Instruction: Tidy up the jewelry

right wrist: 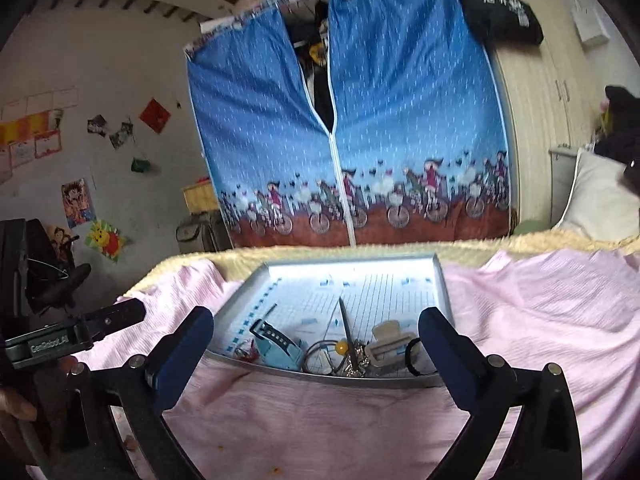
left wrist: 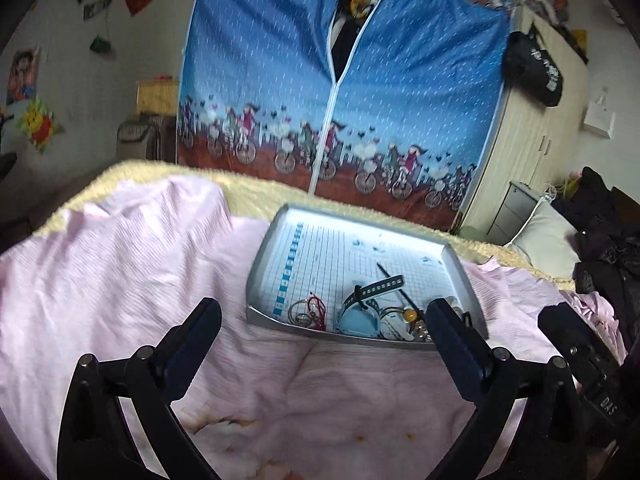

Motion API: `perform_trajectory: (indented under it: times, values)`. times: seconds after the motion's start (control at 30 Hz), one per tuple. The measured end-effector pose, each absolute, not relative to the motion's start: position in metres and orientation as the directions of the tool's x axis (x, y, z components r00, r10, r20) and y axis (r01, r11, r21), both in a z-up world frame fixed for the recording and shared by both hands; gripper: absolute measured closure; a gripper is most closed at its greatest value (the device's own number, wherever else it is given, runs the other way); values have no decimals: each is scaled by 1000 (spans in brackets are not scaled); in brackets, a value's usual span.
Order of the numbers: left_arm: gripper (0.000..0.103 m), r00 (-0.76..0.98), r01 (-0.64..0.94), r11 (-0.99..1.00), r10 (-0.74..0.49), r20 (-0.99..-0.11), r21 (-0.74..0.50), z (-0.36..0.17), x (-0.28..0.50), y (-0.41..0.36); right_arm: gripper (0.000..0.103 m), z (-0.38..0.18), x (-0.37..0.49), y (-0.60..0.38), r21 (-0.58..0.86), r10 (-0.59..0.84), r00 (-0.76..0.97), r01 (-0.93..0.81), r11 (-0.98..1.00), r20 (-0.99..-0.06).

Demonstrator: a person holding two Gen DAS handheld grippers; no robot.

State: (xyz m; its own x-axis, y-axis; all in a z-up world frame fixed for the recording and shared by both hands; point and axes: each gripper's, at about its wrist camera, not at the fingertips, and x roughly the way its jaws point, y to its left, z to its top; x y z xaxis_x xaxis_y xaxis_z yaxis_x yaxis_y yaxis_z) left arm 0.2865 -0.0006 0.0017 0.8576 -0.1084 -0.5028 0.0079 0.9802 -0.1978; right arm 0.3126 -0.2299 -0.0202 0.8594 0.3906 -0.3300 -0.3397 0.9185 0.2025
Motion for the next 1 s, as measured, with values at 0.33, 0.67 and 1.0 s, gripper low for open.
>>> perform_trajectory:
  times: [0.33,0.67,1.0]
  values:
    - [3,921,2,983,-74,-382,-186,28,207,11,0,-1,236,-240,191,350,911,-312,931,-216]
    - [3,918,-22,975,-68,-390,-221,20,156,29,0,-4,176,-235,196,321,925,-283,939,-202]
    - [3,926,-17,987,-45,-376,-159,4,122,31,0,-19,145,-222,182,308,917,-267,946,-255]
